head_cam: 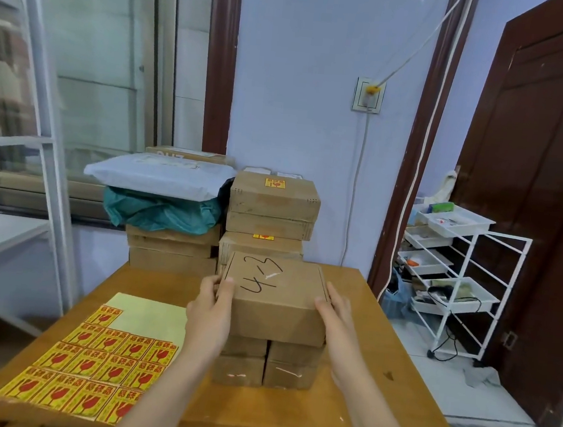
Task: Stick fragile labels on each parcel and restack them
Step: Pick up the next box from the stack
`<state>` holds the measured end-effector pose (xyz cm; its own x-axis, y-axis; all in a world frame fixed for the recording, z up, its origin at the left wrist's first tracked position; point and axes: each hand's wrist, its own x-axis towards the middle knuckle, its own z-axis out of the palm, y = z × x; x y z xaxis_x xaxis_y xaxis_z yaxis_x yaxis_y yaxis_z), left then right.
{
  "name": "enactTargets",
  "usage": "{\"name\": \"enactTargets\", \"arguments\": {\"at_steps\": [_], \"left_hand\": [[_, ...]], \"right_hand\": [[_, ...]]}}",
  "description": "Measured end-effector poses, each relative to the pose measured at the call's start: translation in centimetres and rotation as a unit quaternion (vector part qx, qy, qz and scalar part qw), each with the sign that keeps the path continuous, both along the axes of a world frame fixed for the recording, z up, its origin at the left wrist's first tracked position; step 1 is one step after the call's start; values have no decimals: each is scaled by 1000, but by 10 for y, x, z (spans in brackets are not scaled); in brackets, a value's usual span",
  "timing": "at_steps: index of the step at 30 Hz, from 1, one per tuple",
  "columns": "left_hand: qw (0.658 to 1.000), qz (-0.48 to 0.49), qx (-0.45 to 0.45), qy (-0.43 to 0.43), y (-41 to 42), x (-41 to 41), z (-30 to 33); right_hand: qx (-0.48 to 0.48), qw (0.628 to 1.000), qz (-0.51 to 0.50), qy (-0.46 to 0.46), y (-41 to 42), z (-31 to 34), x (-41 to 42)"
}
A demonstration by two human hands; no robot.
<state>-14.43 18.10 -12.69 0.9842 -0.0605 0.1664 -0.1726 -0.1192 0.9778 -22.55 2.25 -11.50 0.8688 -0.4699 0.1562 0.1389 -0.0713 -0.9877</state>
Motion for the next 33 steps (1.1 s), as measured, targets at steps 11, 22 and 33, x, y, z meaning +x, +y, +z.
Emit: {"name": "enactTargets", "arguments": {"at_steps": [11,22,33], "left_hand": [[999,-44,-31,7,0,1,-4],[993,-73,-55,74,0,-2,-7],[983,-98,-80,131,8,7,-14]], "right_hand": [[6,1000,-6,1,-6,-8,10],[31,999,-14,20,-7,-20,23],[57,998,-19,24,-11,-33,24]]}}
